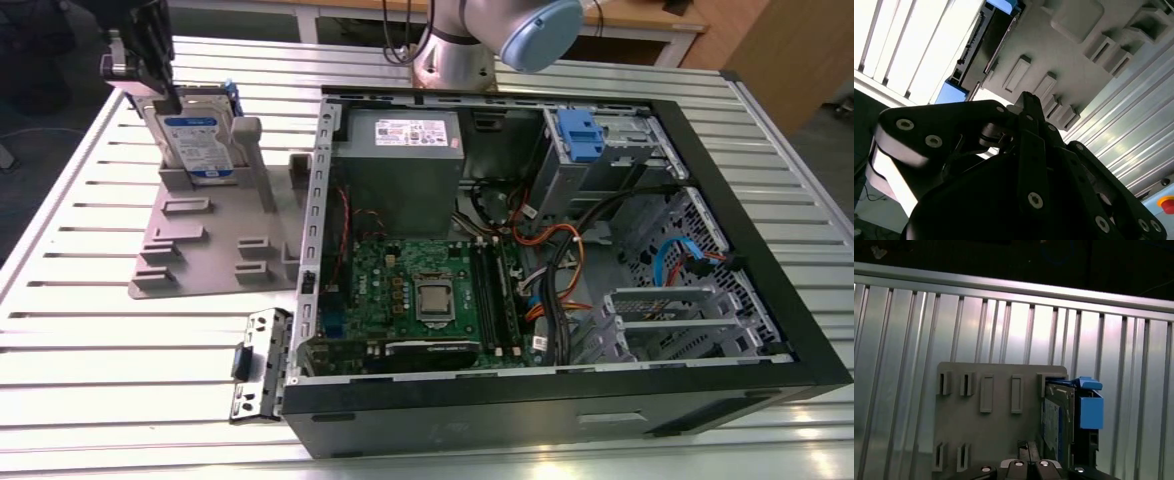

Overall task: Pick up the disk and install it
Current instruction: 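Pick up the disk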

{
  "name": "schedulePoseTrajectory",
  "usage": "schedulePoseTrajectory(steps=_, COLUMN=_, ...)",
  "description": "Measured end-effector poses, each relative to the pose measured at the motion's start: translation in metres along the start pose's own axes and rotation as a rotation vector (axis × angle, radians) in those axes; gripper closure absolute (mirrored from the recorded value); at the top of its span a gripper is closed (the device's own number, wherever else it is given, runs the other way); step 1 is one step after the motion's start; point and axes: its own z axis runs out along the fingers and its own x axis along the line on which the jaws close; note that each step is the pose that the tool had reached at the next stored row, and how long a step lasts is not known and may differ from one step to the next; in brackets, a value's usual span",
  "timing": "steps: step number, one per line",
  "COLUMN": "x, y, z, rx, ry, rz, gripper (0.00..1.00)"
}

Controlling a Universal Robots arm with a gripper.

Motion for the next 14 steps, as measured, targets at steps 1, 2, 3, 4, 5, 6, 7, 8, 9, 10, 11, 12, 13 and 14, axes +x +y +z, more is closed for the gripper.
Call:
schedulePoseTrajectory(steps=1, x=0.0001, y=0.0, z=0.0001, rx=0.0012, ry=-0.0109, rz=0.004, gripper=0.9)
schedulePoseTrajectory(steps=2, x=0.0001, y=0.0, z=0.0002, rx=0.0025, ry=-0.0198, rz=0.011, gripper=0.9)
schedulePoseTrajectory(steps=3, x=0.0001, y=0.0, z=0.0004, rx=0.0035, ry=-0.026, rz=0.02, gripper=0.9)
schedulePoseTrajectory(steps=4, x=0.0001, y=0.0, z=0.0006, rx=0.0045, ry=-0.0297, rz=0.031, gripper=0.9)
schedulePoseTrajectory(steps=5, x=0.0, y=0.0, z=0.0007, rx=0.0053, ry=-0.031, rz=0.043, gripper=0.9)
schedulePoseTrajectory(steps=6, x=0.0, y=0.0, z=0.0007, rx=0.0055, ry=-0.0311, rz=0.046, gripper=0.9)
schedulePoseTrajectory(steps=7, x=0.0, y=0.0, z=0.0007, rx=0.0055, ry=-0.0312, rz=0.046, gripper=0.9)
schedulePoseTrajectory(steps=8, x=0.0001, y=0.0, z=0.0007, rx=0.0055, ry=-0.0312, rz=0.046, gripper=0.9)
schedulePoseTrajectory(steps=9, x=0.0001, y=0.0, z=0.0007, rx=0.0055, ry=-0.0312, rz=0.046, gripper=0.9)
schedulePoseTrajectory(steps=10, x=0.0001, y=0.0, z=0.0007, rx=0.0055, ry=-0.0312, rz=0.046, gripper=0.9)
schedulePoseTrajectory(steps=11, x=0.0001, y=0.0, z=0.0007, rx=0.0055, ry=-0.0312, rz=0.046, gripper=0.9)
schedulePoseTrajectory(steps=12, x=0.0001, y=0.0, z=0.0007, rx=0.0059, ry=-0.0313, rz=0.046, gripper=0.9)
schedulePoseTrajectory(steps=13, x=0.0001, y=0.0001, z=0.0008, rx=0.0111, ry=-0.0309, rz=0.046, gripper=0.9)
schedulePoseTrajectory(steps=14, x=0.0002, y=0.0003, z=0.001, rx=0.0244, ry=-0.0301, rz=0.045, gripper=0.9)
